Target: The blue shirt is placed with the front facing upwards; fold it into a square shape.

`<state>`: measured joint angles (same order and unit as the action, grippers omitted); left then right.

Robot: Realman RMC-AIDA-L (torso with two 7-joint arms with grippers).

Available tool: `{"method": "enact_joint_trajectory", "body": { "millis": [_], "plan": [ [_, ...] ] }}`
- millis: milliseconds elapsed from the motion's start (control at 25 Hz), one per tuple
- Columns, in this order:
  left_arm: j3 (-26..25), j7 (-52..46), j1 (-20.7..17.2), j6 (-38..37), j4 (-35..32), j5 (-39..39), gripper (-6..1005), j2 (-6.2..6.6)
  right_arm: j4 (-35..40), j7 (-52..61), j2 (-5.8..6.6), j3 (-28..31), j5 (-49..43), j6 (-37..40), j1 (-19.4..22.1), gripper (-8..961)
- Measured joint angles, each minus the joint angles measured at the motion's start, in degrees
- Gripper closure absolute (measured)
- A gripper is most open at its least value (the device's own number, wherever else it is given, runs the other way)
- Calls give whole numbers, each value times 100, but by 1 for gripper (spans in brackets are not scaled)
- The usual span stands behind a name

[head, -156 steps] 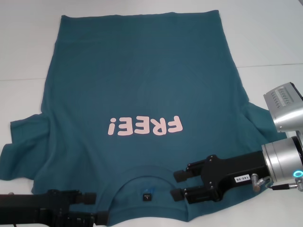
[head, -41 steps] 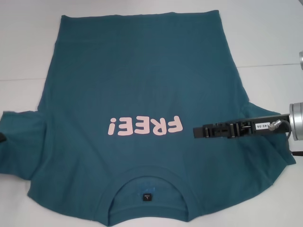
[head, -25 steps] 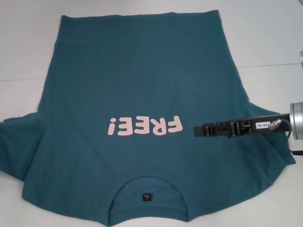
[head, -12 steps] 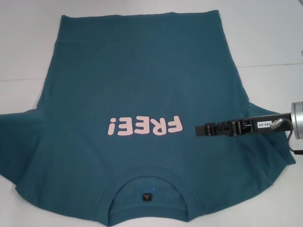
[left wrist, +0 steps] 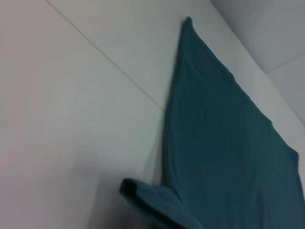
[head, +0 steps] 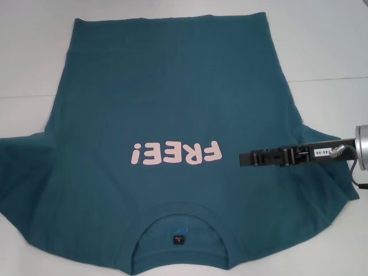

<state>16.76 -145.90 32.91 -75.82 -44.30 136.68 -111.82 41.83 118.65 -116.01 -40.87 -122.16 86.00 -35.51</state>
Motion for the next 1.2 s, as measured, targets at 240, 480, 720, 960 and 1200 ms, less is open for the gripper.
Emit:
{"method": "enact_joint_trajectory", "body": {
  "millis": [240,480,720,960,1200],
  "plan": [
    [234,-83,53,-116,61,-35,997,-88,-8,0,-8,0,0,-23,30,358],
    [412,-122,188,43,182,-45,995,-318,-9,-39,-50,0,0,-48,78,358],
    [628,-236,312,128,170,-18,992,-424,-21,-47,-53,0,-1,-107,90,358],
    [764,-316,325,191,150,-16,990,-368,-26,-46,-53,8,-1,-255,89,358],
    [1192,-87,263,219,-119,2,987,-217,-26,-27,-50,17,-1,-393,88,358]
  ]
}}
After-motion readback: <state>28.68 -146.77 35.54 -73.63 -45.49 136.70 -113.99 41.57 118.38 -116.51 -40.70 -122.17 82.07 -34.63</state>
